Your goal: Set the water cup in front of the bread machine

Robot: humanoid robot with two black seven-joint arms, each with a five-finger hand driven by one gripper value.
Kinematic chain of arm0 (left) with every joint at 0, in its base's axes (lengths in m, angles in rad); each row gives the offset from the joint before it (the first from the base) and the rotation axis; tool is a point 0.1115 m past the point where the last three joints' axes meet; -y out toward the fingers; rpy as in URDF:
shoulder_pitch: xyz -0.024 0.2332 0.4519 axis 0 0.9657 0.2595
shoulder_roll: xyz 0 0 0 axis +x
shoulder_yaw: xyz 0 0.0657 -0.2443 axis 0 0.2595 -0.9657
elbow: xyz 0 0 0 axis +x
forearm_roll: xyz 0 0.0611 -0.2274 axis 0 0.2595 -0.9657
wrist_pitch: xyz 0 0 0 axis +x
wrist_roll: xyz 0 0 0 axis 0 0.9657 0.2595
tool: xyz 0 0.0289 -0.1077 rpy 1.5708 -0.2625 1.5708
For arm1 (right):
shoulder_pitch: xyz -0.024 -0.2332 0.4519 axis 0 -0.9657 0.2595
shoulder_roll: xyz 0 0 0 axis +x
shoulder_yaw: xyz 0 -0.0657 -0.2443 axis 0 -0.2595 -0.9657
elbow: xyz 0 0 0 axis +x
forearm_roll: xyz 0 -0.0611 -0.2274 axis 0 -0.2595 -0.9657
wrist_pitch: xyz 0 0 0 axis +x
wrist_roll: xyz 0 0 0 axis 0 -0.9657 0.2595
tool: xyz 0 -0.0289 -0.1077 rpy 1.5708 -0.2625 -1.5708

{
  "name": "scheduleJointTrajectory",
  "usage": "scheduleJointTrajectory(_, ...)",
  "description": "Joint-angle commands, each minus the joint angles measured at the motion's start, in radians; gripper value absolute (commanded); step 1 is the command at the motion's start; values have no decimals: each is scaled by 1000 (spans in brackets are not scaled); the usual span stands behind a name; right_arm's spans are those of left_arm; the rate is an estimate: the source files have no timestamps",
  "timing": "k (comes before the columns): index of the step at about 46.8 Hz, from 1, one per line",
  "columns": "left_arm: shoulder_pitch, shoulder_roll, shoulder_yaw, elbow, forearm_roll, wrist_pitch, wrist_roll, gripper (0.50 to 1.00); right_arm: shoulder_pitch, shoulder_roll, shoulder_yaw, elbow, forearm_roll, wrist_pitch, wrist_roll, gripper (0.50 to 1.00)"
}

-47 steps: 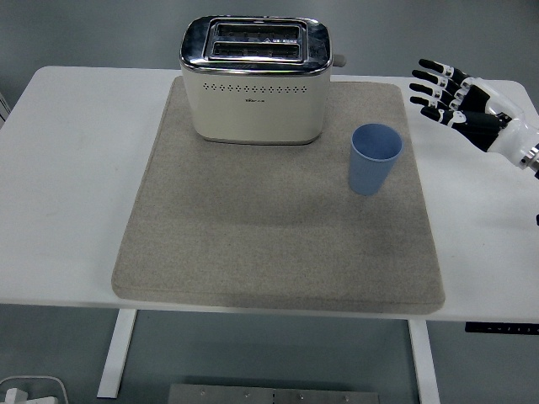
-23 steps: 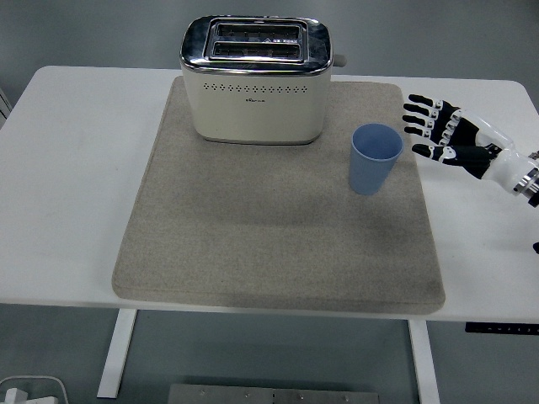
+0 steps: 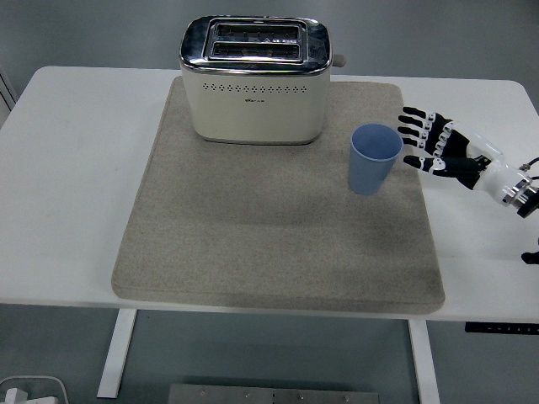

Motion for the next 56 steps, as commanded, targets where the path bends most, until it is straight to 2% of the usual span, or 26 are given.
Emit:
scheduleJointTrajectory(1,-1,0,0,0,0,0,0,1000,-6,16,0,0,-10,-8,0,928)
scheduleJointTrajectory(11,1,0,0,0,0,0,0,1000,-17,34,0,0,-10,-38,0,928)
scheduleJointTrajectory(33,1,0,0,0,0,0,0,1000,-17,77,0,0,-16,-63,0,928)
scheduleJointTrajectory(43,-1,0,0,-2,0,0,0,1000,-14,112,0,0,-57,-100,0,928)
scheduleJointTrajectory(56,1,0,0,-2,0,0,0,1000,-8,120,2,0,-59,-120,0,928)
